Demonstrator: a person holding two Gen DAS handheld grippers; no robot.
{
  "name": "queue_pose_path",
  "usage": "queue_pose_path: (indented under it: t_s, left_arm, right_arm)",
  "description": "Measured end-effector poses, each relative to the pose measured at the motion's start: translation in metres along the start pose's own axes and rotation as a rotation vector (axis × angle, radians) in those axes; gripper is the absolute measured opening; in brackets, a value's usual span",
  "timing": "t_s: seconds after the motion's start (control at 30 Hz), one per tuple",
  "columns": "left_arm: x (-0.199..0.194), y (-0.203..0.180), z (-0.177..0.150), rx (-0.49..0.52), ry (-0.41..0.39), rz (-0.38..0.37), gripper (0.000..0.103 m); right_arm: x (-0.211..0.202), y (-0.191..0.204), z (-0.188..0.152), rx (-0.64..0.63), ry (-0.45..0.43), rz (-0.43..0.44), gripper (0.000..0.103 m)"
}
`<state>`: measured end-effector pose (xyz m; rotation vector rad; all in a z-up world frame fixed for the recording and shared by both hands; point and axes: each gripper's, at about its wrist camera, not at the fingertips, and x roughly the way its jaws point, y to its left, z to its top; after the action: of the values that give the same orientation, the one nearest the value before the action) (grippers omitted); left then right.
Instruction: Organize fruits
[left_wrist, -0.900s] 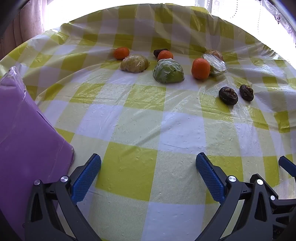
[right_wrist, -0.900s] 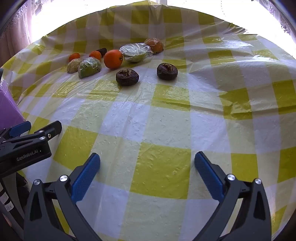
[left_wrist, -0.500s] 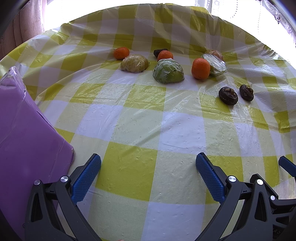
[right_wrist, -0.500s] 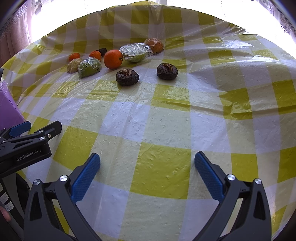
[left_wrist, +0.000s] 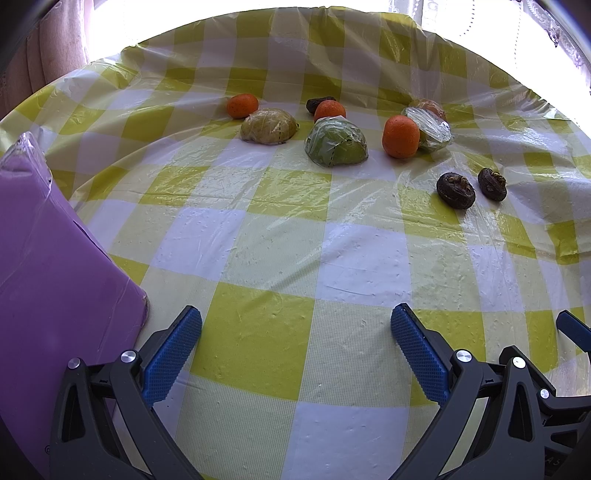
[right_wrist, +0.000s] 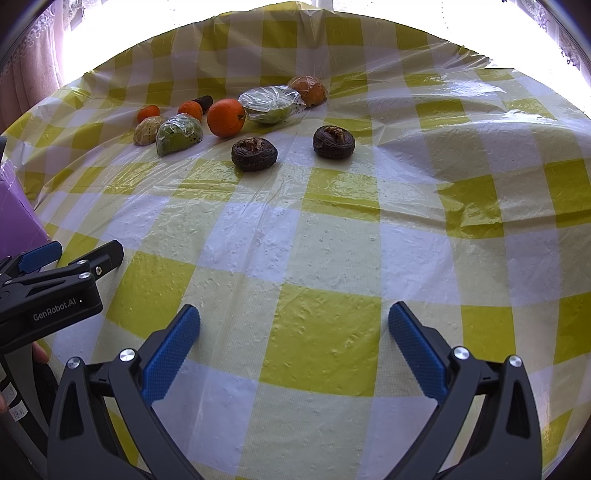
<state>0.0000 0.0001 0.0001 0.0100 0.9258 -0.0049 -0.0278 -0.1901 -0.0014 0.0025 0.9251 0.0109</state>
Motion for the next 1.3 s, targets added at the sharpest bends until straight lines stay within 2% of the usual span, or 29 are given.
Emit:
queue_pose_path:
  t_s: [0.4, 0.6, 0.7, 0.77, 0.9, 1.0, 1.07, 1.1, 1.2, 1.27, 1.3]
  left_arm:
    - [0.003, -0.004, 0.006, 0.003, 0.020, 0.004, 0.099]
    - [0.010, -0.008, 0.016, 0.011, 0.031, -0.032, 0.099]
    - [0.012, -0.021, 0.029, 0.017, -0.033, -0.063, 0.099]
    - [0.017, -0.033, 0.040, 0.024, -0.033, -0.118, 0.099]
    - [0.026, -0.065, 0.060, 0.128, -0.073, -0.137, 0.098]
    - [0.029, -0.087, 0.072, 0.203, -0.117, -0.167, 0.091]
    - [0.036, -0.101, 0.078, 0.247, -0.102, -0.205, 0.074]
    - [0.042, -0.106, 0.079, 0.266, -0.069, -0.228, 0.073]
    - [0.049, -0.116, 0.083, 0.288, -0.030, -0.280, 0.067]
    - [0.055, -0.125, 0.085, 0.311, -0.022, -0.272, 0.052]
    - [0.059, -0.129, 0.085, 0.323, -0.024, -0.262, 0.048]
  right_arm:
    - [0.000, 0.000, 0.001, -0.016, 0.018, 0.006, 0.102]
    - [-0.001, 0.000, 0.001, -0.045, 0.033, 0.016, 0.102]
    - [-0.004, 0.000, 0.001, -0.061, 0.001, -0.037, 0.102]
    - [-0.006, -0.003, 0.000, -0.057, -0.012, -0.045, 0.102]
    - [-0.014, -0.022, 0.004, 0.025, -0.062, -0.067, 0.102]
    - [-0.022, -0.047, 0.005, 0.144, -0.101, -0.084, 0.099]
    - [-0.023, -0.061, 0.003, 0.211, -0.102, -0.077, 0.091]
    - [-0.024, -0.067, 0.002, 0.236, -0.104, -0.069, 0.088]
    - [-0.026, -0.074, 0.003, 0.265, -0.121, -0.079, 0.086]
    - [-0.026, -0.074, 0.005, 0.262, -0.129, -0.089, 0.086]
    - [-0.025, -0.075, 0.007, 0.260, -0.128, -0.090, 0.085]
